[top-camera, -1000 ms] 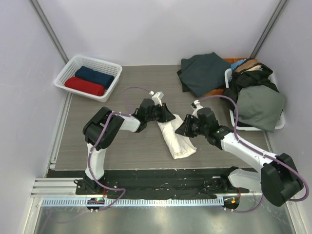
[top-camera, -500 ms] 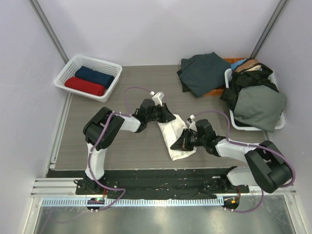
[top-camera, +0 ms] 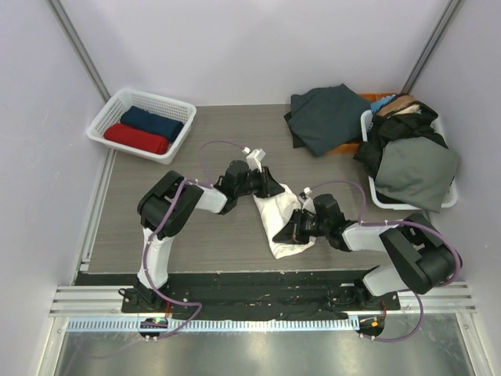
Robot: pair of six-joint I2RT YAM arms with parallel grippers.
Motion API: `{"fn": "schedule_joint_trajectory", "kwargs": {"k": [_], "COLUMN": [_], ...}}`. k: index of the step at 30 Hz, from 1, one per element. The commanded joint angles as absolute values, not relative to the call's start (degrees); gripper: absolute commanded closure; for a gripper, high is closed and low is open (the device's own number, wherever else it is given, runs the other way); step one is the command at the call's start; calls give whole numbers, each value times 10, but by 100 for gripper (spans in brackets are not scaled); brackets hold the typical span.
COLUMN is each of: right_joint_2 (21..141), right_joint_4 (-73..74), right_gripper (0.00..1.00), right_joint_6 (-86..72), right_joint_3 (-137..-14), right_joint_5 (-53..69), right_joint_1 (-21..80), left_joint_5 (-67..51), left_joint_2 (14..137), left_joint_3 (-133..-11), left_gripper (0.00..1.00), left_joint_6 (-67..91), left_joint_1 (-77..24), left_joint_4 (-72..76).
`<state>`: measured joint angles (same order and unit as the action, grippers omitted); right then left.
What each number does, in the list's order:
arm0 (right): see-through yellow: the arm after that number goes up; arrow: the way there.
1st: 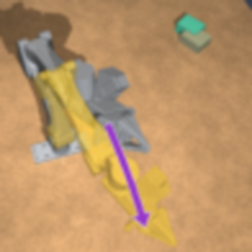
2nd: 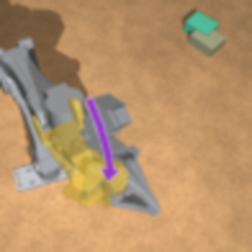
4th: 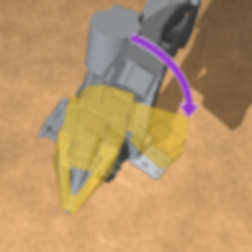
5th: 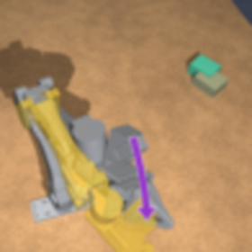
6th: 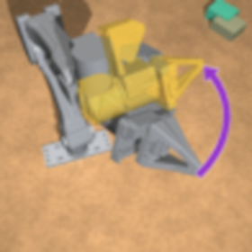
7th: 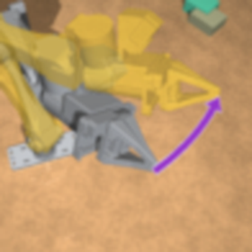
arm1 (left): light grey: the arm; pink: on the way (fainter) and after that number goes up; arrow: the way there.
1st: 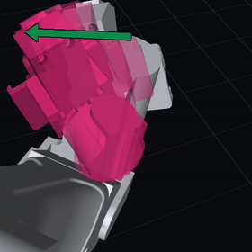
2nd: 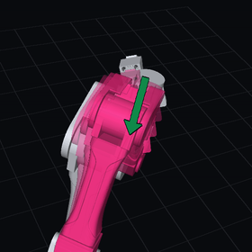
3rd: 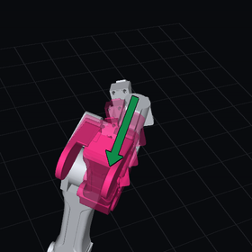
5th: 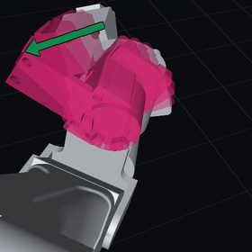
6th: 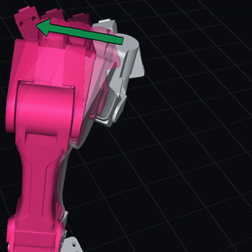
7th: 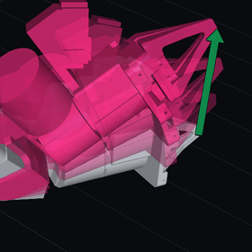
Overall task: Roll the t-shirts
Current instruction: Roll the T-shirt to the center of the board.
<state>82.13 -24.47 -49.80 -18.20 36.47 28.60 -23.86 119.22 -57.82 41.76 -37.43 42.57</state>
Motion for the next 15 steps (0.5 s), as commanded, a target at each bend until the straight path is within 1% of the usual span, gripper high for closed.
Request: {"fn": "schedule_joint_trajectory", "kwargs": {"k": [1, 7, 15], "right_joint_2": [808, 810, 817], "right_joint_4": [-101, -79, -89], "right_gripper": [99, 99, 99], "right_joint_6": [-435, -426, -431], "right_joint_3": [-192, -207, -210], "right_joint_5": [276, 267, 272], "right_joint_1": [285, 286, 286], "left_joint_5": [-257, -301, -337], "left_joint_2": [1191, 1138, 1062], "left_joint_3": [-584, -597, -662], "left_gripper": [80, 77, 75], "left_joint_6": [404, 416, 400], "left_joint_1": [-371, -342, -318], "left_joint_4": [367, 325, 234]}}
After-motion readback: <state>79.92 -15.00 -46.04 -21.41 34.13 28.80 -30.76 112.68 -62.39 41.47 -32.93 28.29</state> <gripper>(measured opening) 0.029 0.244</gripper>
